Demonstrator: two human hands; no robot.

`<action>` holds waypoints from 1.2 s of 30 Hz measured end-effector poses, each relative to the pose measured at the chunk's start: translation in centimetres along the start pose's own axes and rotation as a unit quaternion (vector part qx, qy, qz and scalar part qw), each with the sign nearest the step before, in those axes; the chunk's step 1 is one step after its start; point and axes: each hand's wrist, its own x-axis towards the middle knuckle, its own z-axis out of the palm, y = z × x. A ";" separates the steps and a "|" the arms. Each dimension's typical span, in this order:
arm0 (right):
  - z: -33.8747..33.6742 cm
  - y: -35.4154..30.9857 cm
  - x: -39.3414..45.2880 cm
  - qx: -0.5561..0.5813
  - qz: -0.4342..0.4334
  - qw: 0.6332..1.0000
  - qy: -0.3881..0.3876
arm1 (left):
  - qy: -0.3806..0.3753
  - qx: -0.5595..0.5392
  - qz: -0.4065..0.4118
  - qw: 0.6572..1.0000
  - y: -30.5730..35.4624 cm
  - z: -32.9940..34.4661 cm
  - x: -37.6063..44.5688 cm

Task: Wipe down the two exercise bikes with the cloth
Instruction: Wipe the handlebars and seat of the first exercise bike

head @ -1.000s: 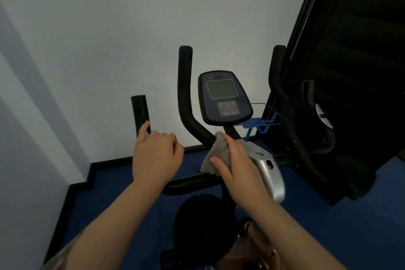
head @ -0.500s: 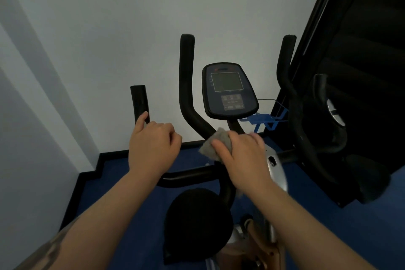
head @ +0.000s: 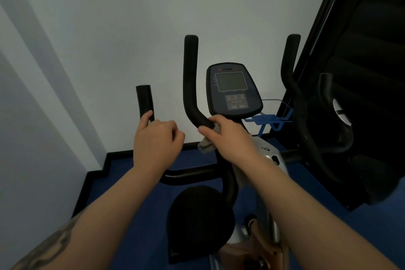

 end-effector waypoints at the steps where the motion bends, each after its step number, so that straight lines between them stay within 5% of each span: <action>1: -0.1 -0.4 0.5 0.009 0.006 1.000 -0.001 | 0.000 -0.005 -0.001 1.000 -0.1 0.0 0.0; 5: 0.7 0.7 -2.7 0.090 0.019 0.995 0.030 | 0.007 -0.027 -0.007 1.000 -0.2 -0.1 -0.3; 13: -0.2 -0.3 -0.9 0.031 0.015 0.999 -0.024 | 0.009 -0.002 0.001 1.000 0.0 0.2 -0.3; 20: 1.5 1.5 -5.7 0.060 -0.006 0.996 0.072 | 0.026 -0.020 0.005 0.999 -0.1 0.3 -0.3; 28: 0.0 -0.3 0.0 0.093 -0.013 0.995 0.018 | 0.020 -0.005 0.009 1.000 0.0 0.2 -0.3; 33: 1.3 2.0 -6.0 0.067 -0.049 0.995 0.062 | 0.022 -0.011 0.002 1.000 -0.1 0.4 -0.3; 36: 0.4 2.4 -5.6 0.047 -0.069 0.996 0.013 | 0.019 -0.006 0.001 1.000 0.0 0.5 -0.3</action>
